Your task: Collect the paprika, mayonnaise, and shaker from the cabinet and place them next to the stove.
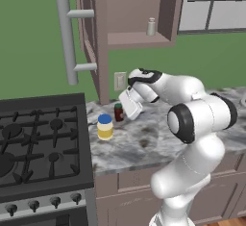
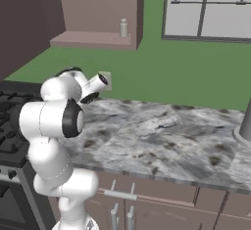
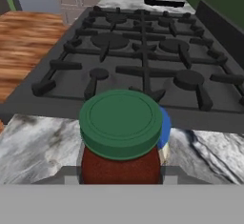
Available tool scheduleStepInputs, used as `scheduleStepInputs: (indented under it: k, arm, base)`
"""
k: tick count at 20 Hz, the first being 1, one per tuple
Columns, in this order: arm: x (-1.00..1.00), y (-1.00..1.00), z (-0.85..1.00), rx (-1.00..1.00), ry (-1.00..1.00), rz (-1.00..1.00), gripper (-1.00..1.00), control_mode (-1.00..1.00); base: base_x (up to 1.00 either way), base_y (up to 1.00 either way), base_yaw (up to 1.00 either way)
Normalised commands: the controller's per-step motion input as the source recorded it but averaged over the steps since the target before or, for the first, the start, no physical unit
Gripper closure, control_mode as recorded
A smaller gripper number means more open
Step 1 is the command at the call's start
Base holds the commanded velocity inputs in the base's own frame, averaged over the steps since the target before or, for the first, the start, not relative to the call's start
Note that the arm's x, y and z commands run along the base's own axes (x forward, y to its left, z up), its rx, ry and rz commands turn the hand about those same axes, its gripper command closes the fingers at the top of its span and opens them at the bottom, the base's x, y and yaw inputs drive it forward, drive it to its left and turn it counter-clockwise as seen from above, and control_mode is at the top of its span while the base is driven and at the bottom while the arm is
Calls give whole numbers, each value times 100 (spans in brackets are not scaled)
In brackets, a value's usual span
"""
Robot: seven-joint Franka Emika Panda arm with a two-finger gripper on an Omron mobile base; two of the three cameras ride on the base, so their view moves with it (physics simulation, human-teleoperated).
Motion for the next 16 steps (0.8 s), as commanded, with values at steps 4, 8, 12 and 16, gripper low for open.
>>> scheduleStepInputs:
  k: [4, 8, 12, 16]
  arm:
    - [35, -1, -20, 5, 0, 10, 100, -100]
    - [27, -1, -19, 4, 0, 10, 100, -100]
    - [26, 0, -18, 1, 0, 8, 100, -100]
    - [27, 1, -21, 0, 0, 6, 100, -100]
  base:
    - [0, 0, 0]
    - [0, 0, 0]
    - [0, 0, 0]
    - [0, 0, 0]
